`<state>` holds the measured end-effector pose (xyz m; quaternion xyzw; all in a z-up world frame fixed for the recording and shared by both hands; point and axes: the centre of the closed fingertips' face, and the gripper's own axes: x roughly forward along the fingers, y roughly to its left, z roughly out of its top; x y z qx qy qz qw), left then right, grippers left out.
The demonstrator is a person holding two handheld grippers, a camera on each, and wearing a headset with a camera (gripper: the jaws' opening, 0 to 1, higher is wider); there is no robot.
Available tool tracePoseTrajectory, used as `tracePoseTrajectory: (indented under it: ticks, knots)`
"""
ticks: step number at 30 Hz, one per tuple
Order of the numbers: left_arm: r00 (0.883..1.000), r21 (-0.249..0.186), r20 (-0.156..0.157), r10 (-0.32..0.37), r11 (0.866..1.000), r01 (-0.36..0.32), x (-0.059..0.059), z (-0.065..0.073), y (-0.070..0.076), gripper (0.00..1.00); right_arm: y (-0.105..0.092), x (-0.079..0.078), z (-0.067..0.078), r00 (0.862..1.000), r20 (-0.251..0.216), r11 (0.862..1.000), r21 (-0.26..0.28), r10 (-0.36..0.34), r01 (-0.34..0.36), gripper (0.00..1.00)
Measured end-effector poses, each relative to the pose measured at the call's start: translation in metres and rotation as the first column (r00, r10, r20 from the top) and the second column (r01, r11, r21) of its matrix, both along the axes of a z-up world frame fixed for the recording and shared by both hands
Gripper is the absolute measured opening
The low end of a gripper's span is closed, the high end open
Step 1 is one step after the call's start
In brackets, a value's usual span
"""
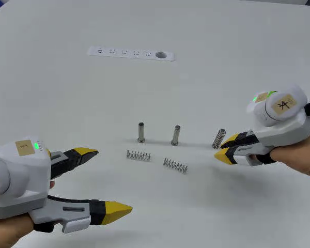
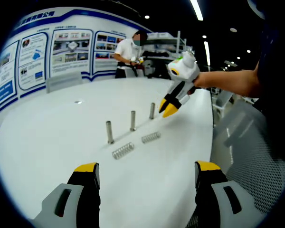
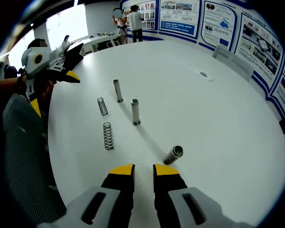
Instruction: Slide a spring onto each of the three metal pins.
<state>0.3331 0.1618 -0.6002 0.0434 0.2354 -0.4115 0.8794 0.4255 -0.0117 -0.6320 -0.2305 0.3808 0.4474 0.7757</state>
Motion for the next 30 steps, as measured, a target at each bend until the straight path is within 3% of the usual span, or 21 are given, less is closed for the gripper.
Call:
tracePoseTrajectory:
  ticks: [7,30]
  knots:
    - [1.0,-0.001,0.0,0.0,1.0,0.0,0.0,0.0,0.0,0.84,0.016,-0.011,-0.006,0.999,-0.017,0.999,0.006,0.042,-0.042,0.16]
    - [1.0,0.002,0.0,0.002,1.0,-0.002,-0.001,0.0,0.002,0.84,0.057,-0.027,-0.019,0.985,-0.041,0.986,0.004,0.169,-0.169,0.16]
